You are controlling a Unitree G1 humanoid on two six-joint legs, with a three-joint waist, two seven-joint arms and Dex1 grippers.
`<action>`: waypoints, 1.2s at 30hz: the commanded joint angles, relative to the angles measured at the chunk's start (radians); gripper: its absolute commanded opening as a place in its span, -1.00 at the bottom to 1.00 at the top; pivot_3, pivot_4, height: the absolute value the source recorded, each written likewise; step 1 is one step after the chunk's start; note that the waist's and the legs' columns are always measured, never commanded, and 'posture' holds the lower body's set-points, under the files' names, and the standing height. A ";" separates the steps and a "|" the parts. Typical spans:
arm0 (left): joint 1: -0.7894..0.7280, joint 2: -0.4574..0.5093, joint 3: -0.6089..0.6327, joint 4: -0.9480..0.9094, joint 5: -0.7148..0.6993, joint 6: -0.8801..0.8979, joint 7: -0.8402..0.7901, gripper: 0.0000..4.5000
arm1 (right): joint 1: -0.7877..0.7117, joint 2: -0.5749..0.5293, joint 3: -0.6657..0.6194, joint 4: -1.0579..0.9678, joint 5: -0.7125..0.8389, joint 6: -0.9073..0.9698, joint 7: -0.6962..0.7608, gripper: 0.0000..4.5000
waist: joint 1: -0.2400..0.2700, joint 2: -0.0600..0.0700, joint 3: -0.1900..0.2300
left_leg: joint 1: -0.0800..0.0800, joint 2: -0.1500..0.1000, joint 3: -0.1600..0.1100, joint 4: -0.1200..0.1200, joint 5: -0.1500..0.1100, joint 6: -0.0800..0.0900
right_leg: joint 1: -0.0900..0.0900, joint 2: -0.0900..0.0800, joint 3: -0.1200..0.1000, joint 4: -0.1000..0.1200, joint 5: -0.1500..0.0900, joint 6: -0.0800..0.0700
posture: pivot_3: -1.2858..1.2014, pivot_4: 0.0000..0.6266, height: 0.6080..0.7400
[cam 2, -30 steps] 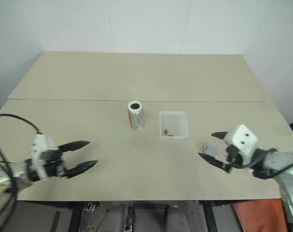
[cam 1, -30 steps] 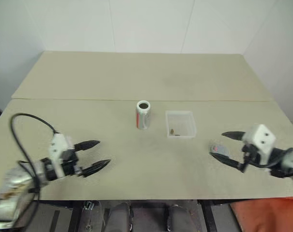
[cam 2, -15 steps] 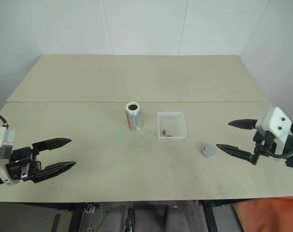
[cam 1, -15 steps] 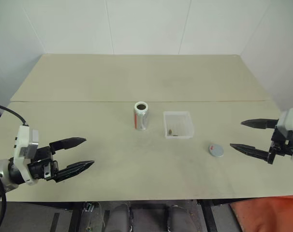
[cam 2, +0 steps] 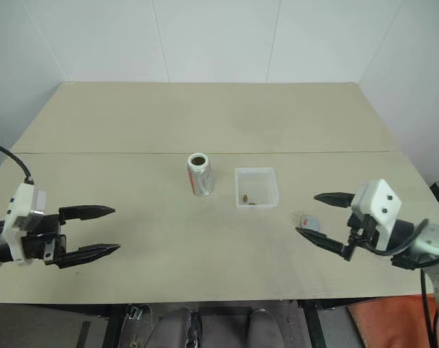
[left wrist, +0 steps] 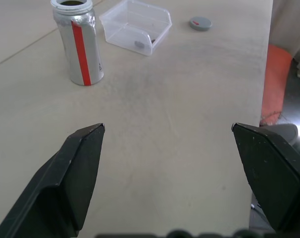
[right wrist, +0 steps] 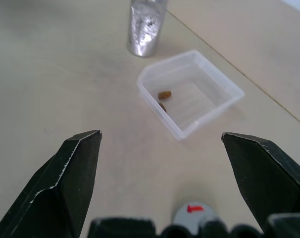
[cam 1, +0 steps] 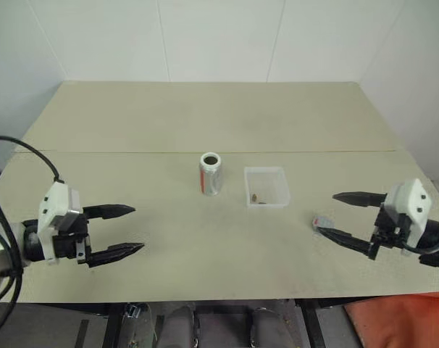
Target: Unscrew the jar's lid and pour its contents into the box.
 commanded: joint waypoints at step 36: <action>0.312 -0.094 0.289 -0.217 0.003 0.078 0.002 0.98 | -0.227 -0.045 0.349 0.048 -0.110 -0.036 0.022 1.00 | -0.002 -0.001 0.001 | -0.002 0.001 0.000 -0.003 0.001 -0.002 | -0.005 0.000 0.000 0.001 -0.001 -0.002 | 0.03 -0.52 1.00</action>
